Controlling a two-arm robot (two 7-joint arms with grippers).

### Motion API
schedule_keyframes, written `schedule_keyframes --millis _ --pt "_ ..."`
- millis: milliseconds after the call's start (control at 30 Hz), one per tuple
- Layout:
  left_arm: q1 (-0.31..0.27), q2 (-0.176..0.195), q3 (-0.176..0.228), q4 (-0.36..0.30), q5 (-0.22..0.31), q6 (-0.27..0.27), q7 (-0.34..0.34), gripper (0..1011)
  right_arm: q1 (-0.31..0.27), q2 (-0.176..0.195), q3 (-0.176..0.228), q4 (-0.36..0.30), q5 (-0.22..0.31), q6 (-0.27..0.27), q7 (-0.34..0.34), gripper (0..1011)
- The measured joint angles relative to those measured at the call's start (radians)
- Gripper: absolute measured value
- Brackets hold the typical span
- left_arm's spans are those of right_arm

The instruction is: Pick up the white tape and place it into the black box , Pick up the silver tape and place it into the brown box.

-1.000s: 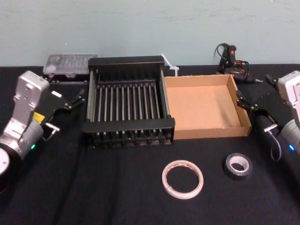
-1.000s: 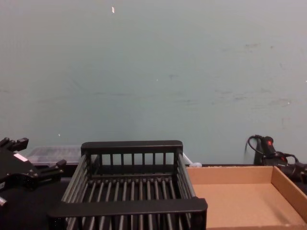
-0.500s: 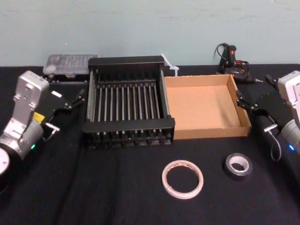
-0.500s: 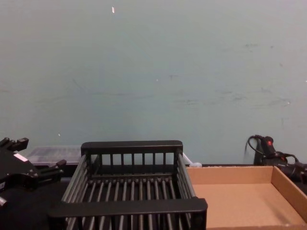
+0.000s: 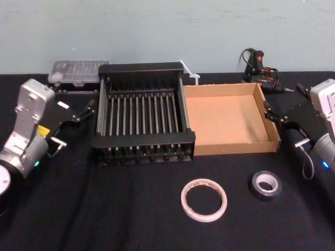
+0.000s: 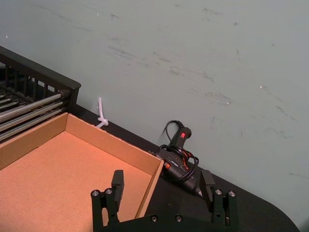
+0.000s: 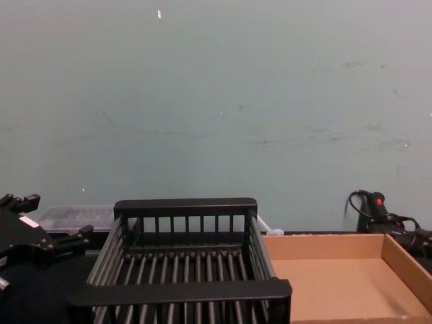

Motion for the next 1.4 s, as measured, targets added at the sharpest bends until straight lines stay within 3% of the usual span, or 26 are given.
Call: schedule_keyframes --millis 367,700,1033,1233,1400 --pt "0.000 0.000 0.000 0.000 0.000 0.000 0.000 1001 -0.005 0.000 0.014 -0.008 0.006 0.007 0.027 1000" --pt "0.000 0.000 0.000 0.000 0.000 0.000 0.000 1001 -0.066 0.046 0.068 -0.104 0.053 0.058 0.088 1000" --pt "0.000 0.000 0.000 0.000 0.000 0.000 0.000 1001 -0.197 0.131 0.167 -0.266 0.143 0.126 0.149 1000" --pt "0.000 0.000 0.000 0.000 0.000 0.000 0.000 1001 -0.277 0.170 0.228 -0.334 0.208 0.165 0.187 1000" --pt "0.000 0.000 0.000 0.000 0.000 0.000 0.000 1001 -0.329 0.192 0.261 -0.369 0.231 0.190 0.213 1000"
